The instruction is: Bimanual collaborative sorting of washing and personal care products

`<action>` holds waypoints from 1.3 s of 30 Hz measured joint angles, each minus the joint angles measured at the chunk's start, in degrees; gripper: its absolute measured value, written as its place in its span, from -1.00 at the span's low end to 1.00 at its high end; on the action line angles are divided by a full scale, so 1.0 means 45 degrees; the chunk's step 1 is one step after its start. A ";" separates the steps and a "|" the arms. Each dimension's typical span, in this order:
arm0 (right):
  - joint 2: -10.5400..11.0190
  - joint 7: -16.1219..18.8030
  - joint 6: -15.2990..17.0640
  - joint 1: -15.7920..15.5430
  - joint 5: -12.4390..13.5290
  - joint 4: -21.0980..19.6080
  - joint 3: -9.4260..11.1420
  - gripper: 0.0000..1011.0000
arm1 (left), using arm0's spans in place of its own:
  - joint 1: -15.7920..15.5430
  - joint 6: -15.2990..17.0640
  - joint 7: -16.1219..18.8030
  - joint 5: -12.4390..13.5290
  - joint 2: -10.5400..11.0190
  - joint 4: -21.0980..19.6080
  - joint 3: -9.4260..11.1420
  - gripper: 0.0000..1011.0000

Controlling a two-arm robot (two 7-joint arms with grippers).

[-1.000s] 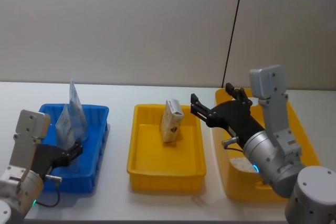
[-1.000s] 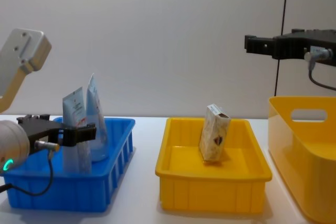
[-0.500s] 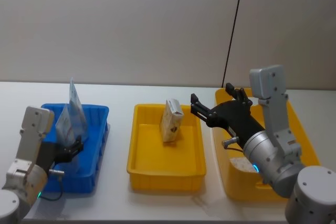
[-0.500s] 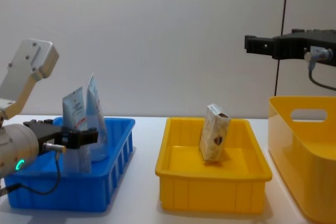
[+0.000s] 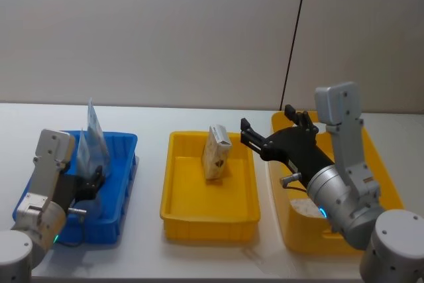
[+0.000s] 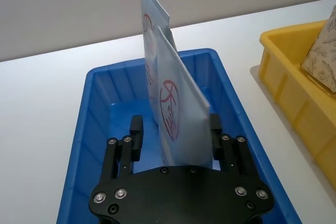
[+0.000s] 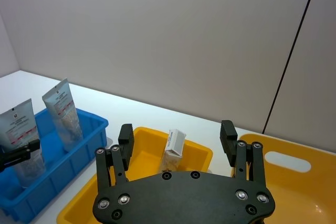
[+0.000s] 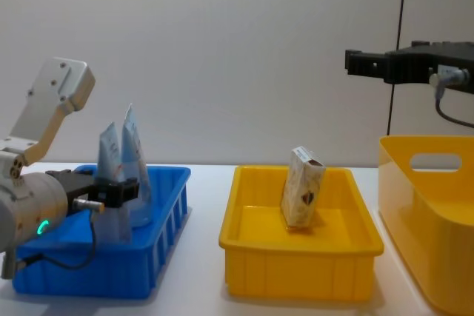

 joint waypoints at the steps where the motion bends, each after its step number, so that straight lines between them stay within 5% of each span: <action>1: 0.0000 0.0000 0.0000 0.0000 0.0000 0.0000 0.0000 0.98 | -0.0030 -0.0002 -0.0010 0.0010 -0.0018 0.0048 0.0001 0.40; 14: 0.0000 0.0000 0.0000 0.0000 0.0000 0.0000 0.0000 0.98 | -0.0262 -0.0009 -0.0088 0.0159 -0.0194 0.0404 -0.0042 -0.30; 27: 0.0000 0.0000 0.0000 0.0000 0.0000 0.0000 0.0000 0.98 | -0.0266 -0.0211 -0.0187 0.0292 -0.0250 0.0312 -0.0143 -0.45; 39: 0.0000 0.0000 0.0000 0.0000 0.0000 0.0001 0.0000 0.98 | 0.0037 -0.0882 -0.0732 0.0338 0.0073 -0.0668 -0.0292 -0.48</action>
